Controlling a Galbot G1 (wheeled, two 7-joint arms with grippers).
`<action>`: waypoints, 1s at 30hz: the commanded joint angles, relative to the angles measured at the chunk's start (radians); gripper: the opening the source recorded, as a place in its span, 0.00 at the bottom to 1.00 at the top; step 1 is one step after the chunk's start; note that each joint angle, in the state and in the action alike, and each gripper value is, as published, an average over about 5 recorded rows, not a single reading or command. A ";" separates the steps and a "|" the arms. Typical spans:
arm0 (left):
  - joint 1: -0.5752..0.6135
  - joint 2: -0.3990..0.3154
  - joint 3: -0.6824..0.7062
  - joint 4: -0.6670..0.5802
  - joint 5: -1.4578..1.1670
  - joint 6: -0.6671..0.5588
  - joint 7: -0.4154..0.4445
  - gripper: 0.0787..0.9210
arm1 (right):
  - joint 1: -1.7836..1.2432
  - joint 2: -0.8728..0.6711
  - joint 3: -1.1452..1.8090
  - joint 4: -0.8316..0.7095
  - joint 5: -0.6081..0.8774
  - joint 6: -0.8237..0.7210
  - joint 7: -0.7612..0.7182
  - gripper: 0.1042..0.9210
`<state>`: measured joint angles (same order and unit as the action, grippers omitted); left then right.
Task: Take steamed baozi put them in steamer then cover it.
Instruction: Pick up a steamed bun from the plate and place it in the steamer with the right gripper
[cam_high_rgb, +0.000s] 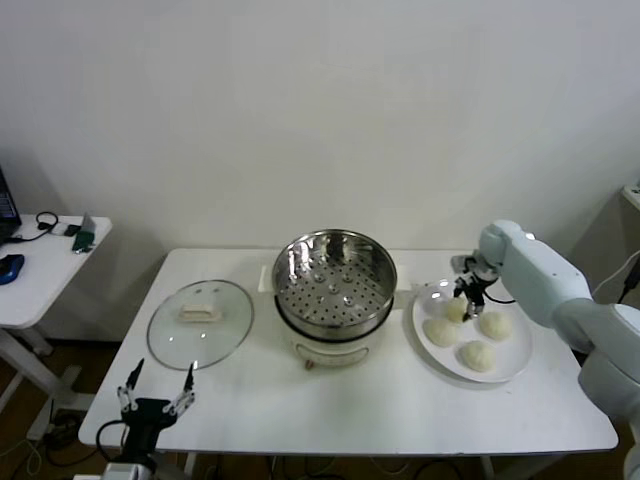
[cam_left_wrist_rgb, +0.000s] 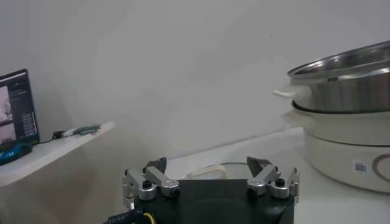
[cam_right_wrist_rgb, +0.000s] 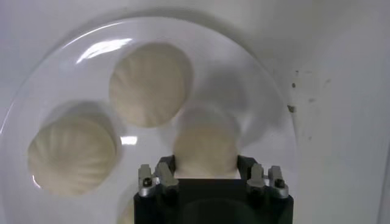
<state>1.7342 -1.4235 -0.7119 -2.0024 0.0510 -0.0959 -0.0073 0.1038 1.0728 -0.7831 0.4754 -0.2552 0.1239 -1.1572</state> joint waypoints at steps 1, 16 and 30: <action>0.002 -0.001 -0.001 -0.003 -0.001 0.000 0.000 0.88 | 0.016 -0.014 -0.032 0.024 0.019 0.003 0.000 0.67; 0.016 -0.004 0.008 -0.016 -0.001 0.000 0.010 0.88 | 0.523 -0.054 -0.555 0.349 0.422 0.017 -0.026 0.67; 0.039 0.002 0.010 -0.022 -0.004 -0.016 0.036 0.88 | 0.661 0.187 -0.642 0.479 0.310 0.155 -0.030 0.67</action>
<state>1.7712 -1.4221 -0.7015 -2.0255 0.0470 -0.1085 0.0205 0.6662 1.1841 -1.3411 0.8761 0.0749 0.2383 -1.1834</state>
